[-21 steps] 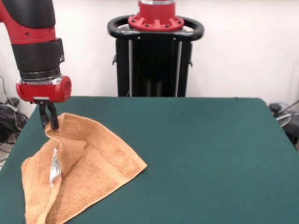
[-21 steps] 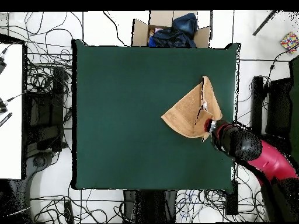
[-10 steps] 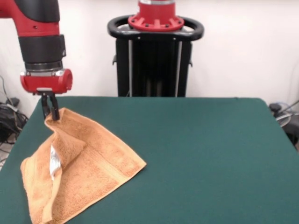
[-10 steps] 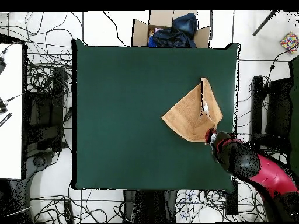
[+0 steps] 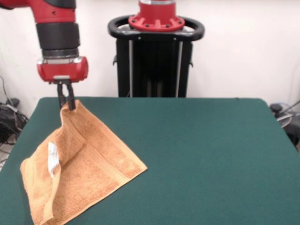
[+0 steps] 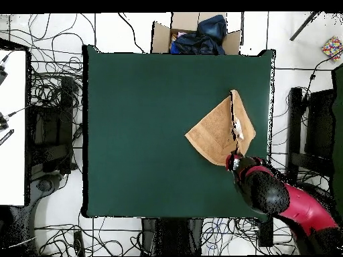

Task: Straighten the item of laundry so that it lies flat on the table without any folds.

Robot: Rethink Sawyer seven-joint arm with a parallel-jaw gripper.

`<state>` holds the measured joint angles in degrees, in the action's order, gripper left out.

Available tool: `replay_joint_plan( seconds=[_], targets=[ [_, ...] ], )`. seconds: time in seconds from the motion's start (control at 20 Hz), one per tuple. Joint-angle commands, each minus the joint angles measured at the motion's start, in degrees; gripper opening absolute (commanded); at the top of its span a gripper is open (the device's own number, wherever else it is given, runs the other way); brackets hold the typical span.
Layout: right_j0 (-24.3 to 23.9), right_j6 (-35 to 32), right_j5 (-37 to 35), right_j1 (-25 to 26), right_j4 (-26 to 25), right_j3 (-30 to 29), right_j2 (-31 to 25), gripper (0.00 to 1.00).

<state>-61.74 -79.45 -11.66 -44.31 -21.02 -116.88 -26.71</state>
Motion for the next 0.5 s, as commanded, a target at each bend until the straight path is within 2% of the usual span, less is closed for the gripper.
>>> replay_joint_plan(
  seconds=[0.05,0.5],
  targets=[
    [3.2,-6.7,3.8,-5.9,-3.6,-7.0,-1.5,0.0],
    [-0.9,-4.5,4.6,-4.5,-4.5,-9.2,-1.7,0.0]
  ],
)
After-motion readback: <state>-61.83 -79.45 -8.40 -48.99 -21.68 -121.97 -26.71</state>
